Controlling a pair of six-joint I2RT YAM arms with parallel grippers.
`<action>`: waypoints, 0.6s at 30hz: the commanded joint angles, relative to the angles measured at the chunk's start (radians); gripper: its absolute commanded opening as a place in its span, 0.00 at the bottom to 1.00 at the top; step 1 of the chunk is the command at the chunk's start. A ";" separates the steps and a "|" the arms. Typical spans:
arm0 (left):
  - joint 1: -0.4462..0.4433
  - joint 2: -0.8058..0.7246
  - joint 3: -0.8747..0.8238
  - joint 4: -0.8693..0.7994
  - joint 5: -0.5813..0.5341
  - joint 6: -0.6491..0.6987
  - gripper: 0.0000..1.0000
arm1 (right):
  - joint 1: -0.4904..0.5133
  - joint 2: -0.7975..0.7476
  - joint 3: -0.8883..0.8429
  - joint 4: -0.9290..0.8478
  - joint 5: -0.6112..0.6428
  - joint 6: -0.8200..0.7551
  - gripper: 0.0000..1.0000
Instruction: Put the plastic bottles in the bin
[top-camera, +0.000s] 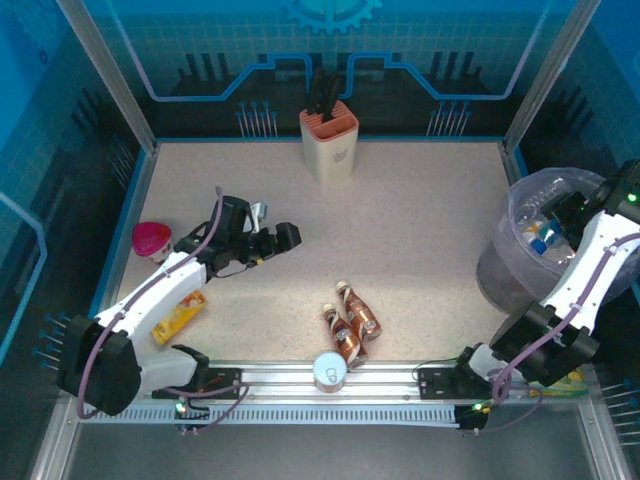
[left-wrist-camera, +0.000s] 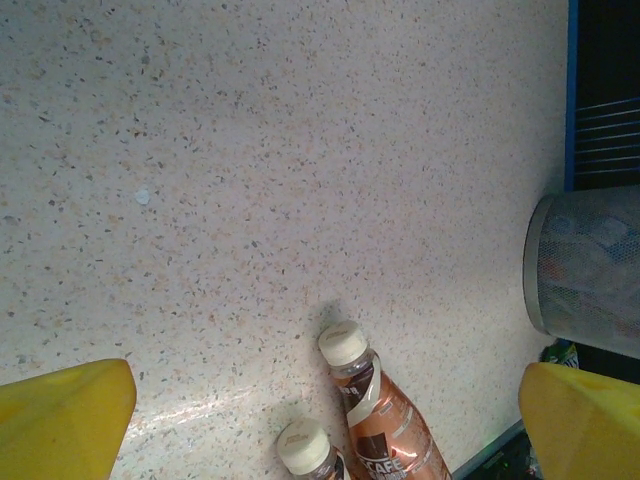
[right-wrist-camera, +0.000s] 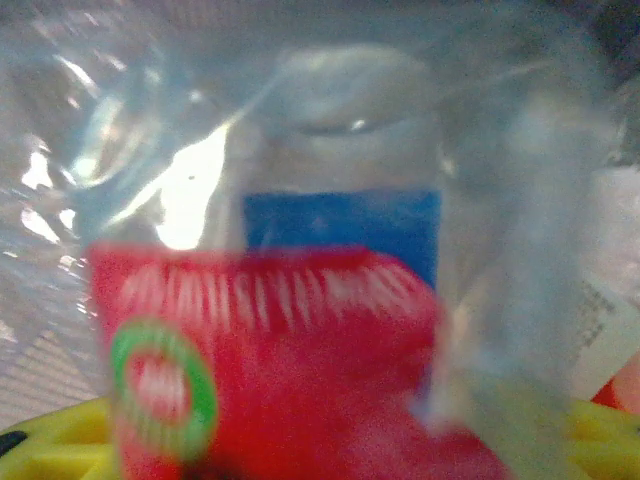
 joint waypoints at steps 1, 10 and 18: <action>-0.008 0.014 0.034 -0.011 0.010 -0.021 0.99 | -0.009 -0.011 -0.007 0.001 -0.026 -0.026 0.69; -0.023 0.035 0.043 -0.002 0.005 -0.019 0.99 | 0.063 0.022 0.260 -0.143 0.055 -0.123 0.94; -0.031 0.043 0.040 0.003 0.002 -0.016 0.99 | 0.133 0.027 0.382 -0.225 0.074 -0.149 1.00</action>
